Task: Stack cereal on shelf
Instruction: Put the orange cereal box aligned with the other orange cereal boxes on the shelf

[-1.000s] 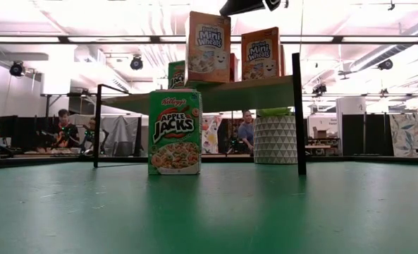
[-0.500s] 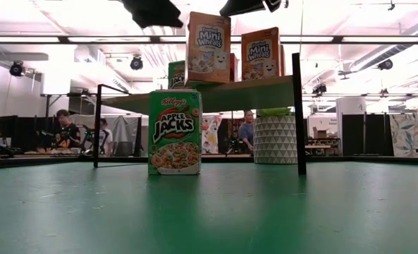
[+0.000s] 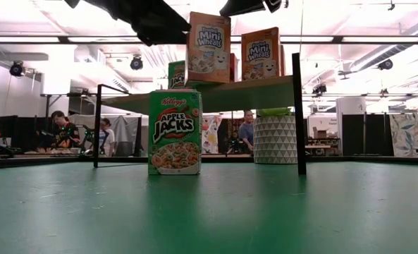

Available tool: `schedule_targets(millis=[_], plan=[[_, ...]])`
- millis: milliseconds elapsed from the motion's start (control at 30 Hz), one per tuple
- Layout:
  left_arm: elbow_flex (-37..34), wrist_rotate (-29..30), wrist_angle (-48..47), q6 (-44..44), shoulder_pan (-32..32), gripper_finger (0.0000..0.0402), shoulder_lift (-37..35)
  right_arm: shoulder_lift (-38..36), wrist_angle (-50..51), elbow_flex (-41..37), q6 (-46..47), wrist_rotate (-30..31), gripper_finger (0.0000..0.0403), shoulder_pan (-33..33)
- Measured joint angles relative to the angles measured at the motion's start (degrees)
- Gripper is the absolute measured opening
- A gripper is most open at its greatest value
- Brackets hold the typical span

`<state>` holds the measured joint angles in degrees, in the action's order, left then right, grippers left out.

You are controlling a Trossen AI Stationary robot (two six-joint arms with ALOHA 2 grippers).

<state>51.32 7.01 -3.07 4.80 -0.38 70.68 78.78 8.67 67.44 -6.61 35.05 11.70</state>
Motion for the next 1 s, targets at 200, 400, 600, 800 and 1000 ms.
schedule_targets(millis=[200, 400, 600, 800, 1000], plan=[[-1.35, 0.04, 4.86, -0.38, 0.0, 0.0281, 1.66, 0.01, -0.04, -0.02, 0.66, -0.04, 0.0009, 0.0], [-1.43, 2.89, 5.55, 0.26, 0.0, 0.0255, 3.5, -0.35, 0.44, 0.21, 0.64, -0.67, 0.0009, 0.16], [-1.43, 2.97, 6.19, 1.34, 0.01, 0.0217, 4.51, -0.35, 1.95, 1.83, 0.67, -3.14, 0.0009, 0.66], [-1.43, 2.97, 6.07, 5.7, 0.07, 0.0192, 4.54, -0.35, 7.23, 6.06, 3.67, -8.44, 0.0038, 0.66], [-1.43, 2.97, 6.1, 9.26, 0.09, 0.0182, 4.52, -0.33, 12.74, 11.16, 3.75, -8.48, 0.0126, 0.19]])
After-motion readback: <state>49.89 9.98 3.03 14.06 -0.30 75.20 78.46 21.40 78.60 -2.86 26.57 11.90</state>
